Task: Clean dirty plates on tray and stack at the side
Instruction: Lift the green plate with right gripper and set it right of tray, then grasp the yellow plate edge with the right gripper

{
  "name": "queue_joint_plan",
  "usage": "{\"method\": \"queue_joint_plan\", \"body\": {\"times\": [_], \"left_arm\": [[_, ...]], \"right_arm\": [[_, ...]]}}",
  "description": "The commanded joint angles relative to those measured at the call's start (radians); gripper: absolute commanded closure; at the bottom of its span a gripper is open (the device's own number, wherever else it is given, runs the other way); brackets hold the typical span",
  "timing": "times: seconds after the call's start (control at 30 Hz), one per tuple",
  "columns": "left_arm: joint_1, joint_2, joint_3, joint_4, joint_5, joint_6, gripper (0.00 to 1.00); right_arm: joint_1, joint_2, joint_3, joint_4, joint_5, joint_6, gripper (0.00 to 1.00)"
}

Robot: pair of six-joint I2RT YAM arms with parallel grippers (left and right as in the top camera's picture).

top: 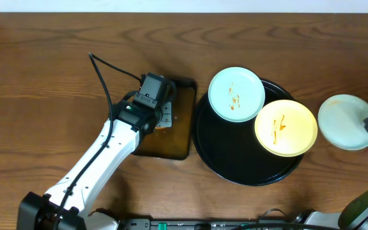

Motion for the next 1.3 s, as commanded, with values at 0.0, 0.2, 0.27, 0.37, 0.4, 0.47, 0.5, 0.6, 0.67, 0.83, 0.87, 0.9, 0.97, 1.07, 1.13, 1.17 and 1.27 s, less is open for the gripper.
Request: {"method": "queue_joint_plan", "body": {"times": [0.0,0.2,0.27,0.37,0.4,0.47,0.5,0.6,0.67,0.83,0.87,0.9,0.97,1.07,1.13,1.17,1.27], "left_arm": [[0.005,0.003,-0.01,-0.003,-0.02,0.006,0.92],[0.004,0.003,-0.01,-0.003,-0.02,0.006,0.92],[0.005,0.003,-0.01,-0.003,-0.02,0.006,0.92],[0.004,0.003,-0.01,-0.005,-0.02,0.006,0.92],[0.004,0.003,-0.01,-0.005,-0.02,0.006,0.92],[0.004,0.003,-0.01,-0.006,-0.02,0.006,0.92],[0.004,0.003,-0.01,-0.007,-0.02,0.006,0.92],[0.004,0.003,-0.01,-0.007,-0.02,0.006,0.92],[0.004,0.003,-0.01,-0.007,-0.02,0.006,0.92],[0.004,0.003,-0.01,-0.007,-0.02,0.006,0.92],[0.004,0.003,-0.01,-0.007,-0.02,0.006,0.92],[0.004,0.003,-0.01,-0.007,-0.02,0.006,0.92],[0.004,0.003,-0.01,-0.007,-0.02,0.006,0.92],[0.004,0.003,-0.01,-0.007,-0.02,0.006,0.92],[0.004,0.003,-0.01,-0.007,-0.02,0.006,0.92],[0.004,0.003,-0.01,-0.007,-0.02,0.006,0.92],[0.004,0.003,-0.01,-0.006,-0.02,0.006,0.92]], "right_arm": [[0.007,-0.002,0.019,-0.003,-0.257,-0.137,0.66],[0.054,-0.002,0.018,-0.143,-0.482,-0.314,0.53],[0.078,-0.002,0.011,-0.182,-0.481,-0.336,0.54],[0.115,0.0,-0.022,-0.188,-0.47,-0.362,0.54],[0.127,0.0,-0.038,-0.181,-0.451,-0.361,0.53],[0.148,0.0,-0.074,-0.159,-0.42,-0.36,0.54],[0.156,0.0,-0.095,-0.142,-0.417,-0.361,0.54],[0.174,0.0,-0.159,-0.089,-0.418,-0.356,0.56],[0.179,0.0,-0.202,-0.049,-0.431,-0.35,0.61],[0.181,0.0,-0.256,-0.002,-0.455,-0.35,0.92],[0.181,-0.001,-0.256,-0.002,-0.457,-0.35,0.96],[0.181,-0.002,-0.256,-0.002,-0.463,-0.35,0.97],[0.181,-0.004,-0.255,-0.002,-0.476,-0.35,0.99],[0.182,-0.016,-0.255,-0.011,-0.506,-0.35,0.99],[0.182,-0.042,-0.255,-0.031,-0.507,-0.351,0.99],[0.182,-0.059,-0.255,-0.042,-0.504,-0.35,0.99],[0.191,-0.129,-0.255,-0.078,-0.504,-0.351,0.99]]}}
